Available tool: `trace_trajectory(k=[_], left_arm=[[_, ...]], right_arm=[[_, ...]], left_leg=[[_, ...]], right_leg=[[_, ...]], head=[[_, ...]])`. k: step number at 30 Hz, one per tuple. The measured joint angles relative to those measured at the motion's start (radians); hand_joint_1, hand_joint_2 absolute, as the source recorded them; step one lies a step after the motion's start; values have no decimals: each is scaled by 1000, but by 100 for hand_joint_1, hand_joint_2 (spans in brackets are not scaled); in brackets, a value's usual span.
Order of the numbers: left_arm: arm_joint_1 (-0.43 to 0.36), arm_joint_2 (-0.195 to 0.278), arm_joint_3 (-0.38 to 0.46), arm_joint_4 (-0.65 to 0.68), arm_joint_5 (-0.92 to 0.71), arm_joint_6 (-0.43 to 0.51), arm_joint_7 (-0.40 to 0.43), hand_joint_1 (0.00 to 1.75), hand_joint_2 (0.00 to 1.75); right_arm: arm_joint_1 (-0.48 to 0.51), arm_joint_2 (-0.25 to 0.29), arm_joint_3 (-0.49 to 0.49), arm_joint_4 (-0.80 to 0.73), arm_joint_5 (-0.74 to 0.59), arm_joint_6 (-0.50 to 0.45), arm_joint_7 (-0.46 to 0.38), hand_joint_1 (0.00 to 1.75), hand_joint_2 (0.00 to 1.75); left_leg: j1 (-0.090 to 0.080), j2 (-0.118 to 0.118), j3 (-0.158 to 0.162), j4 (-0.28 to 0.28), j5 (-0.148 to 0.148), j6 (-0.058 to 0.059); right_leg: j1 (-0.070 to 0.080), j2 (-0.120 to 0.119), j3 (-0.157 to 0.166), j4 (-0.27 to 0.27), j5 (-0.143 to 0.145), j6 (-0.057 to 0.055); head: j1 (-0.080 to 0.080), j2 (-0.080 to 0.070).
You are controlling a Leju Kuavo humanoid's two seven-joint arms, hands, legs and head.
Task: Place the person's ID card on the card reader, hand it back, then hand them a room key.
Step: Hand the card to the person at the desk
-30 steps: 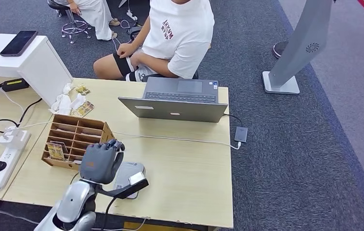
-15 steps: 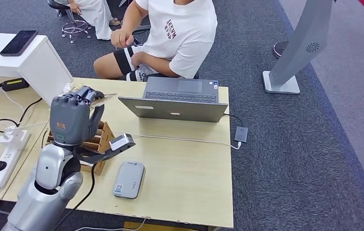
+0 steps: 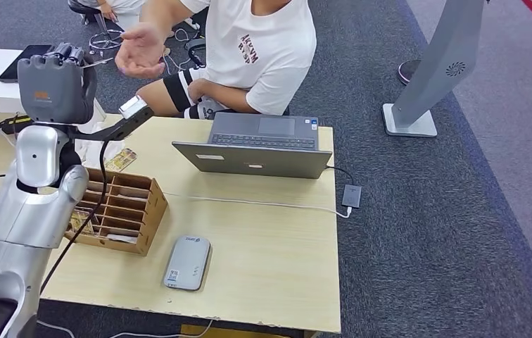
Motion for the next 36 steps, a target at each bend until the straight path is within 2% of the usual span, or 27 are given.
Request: trace_trajectory(k=[8, 12, 22, 29, 32, 36], left_arm=[[-11, -2, 0, 74, 3, 19, 6, 175, 175], [-12, -2, 1, 87, 7, 24, 13, 0, 175], [0, -2, 7, 102, 25, 39, 10, 0, 175], [44, -2, 13, 77, 38, 62, -17, 0, 175], [110, -2, 16, -3, 64, 89, -50, 0, 175], [262, 2, 17, -173, 79, 119, -78, 0, 175]], right_arm=[[0, -3, 13, 0, -4, 0, -6, 0, 0], [0, -4, 14, 0, -5, 0, -8, 0, 0], [1, -8, 17, 0, -17, -1, -6, 0, 0], [5, -9, 18, 0, -25, -3, -5, 0, 0], [9, -9, 18, 0, -45, -12, -9, 0, 0], [21, -9, 18, 2, -70, -31, -18, 0, 0]], left_leg=[[0, 0, -1, 0, 0, 0], [0, 0, -1, 0, 0, 0], [0, 0, -1, 0, 0, 0], [0, 0, -1, 0, 0, 0], [0, 0, -1, 0, 0, 0], [0, 2, -2, 0, -2, 0]], right_leg=[[0, 0, -1, 0, 0, 0], [0, 0, -1, 0, 0, 0], [0, 0, -1, 0, 0, 0], [0, 0, -1, 0, 0, 0], [0, 0, -1, 0, 0, 0], [0, 2, -1, 0, -1, 1]], head=[[0, 0], [0, 0], [0, 0], [0, 0], [0, 0], [0, 0]])
